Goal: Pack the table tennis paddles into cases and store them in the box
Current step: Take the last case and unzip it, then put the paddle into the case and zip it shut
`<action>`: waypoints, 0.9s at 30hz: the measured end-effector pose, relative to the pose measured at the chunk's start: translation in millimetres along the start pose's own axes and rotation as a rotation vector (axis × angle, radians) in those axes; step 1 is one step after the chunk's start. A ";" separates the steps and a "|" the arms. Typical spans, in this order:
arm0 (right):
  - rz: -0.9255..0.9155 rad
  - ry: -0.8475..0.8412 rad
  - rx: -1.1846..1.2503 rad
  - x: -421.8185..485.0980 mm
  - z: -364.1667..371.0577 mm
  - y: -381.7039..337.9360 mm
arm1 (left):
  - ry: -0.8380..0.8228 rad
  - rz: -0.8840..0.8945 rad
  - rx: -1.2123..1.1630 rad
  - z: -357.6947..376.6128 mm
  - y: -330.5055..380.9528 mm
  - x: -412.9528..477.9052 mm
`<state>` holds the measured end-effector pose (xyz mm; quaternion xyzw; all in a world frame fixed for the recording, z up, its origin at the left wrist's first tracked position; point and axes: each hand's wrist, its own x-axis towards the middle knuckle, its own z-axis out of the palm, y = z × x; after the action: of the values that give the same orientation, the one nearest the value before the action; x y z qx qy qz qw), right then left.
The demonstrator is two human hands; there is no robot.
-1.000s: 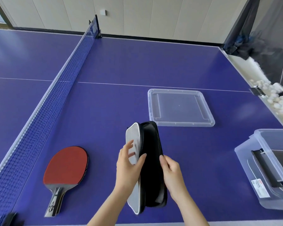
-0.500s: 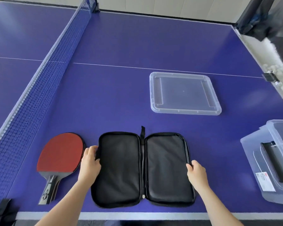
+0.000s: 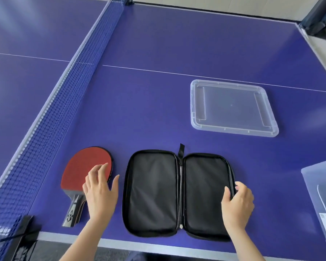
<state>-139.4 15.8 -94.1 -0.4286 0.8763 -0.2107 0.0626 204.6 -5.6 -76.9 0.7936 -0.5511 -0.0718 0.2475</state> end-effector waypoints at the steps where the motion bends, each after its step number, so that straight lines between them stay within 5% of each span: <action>1: -0.039 0.006 0.059 -6.0 1.4 -15.5 | 0.045 -0.070 -0.010 -9.0 -9.4 4.6; 4: -0.184 -0.102 0.291 -33.1 11.5 -75.6 | 0.035 -0.306 -0.029 -30.6 -42.7 26.1; 7: -0.247 -0.383 0.497 -73.0 24.3 -145.9 | -0.120 -0.465 -0.091 -40.9 -77.2 52.5; 13: -0.158 -0.932 0.534 -140.2 66.9 -253.1 | -0.394 -0.589 -0.313 -40.5 -114.7 86.4; 19: 0.019 -0.973 0.388 -154.1 106.2 -286.7 | -0.507 -0.534 -0.216 -37.6 -124.7 93.7; 27: 0.036 -0.875 0.259 -157.1 122.6 -293.6 | -0.471 -0.562 -0.290 -36.8 -120.9 91.6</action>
<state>207.1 -60.4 -91.9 -0.4505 0.7412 -0.1166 0.4838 355.2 -44.7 -87.5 0.8321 -0.3382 -0.3942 0.1947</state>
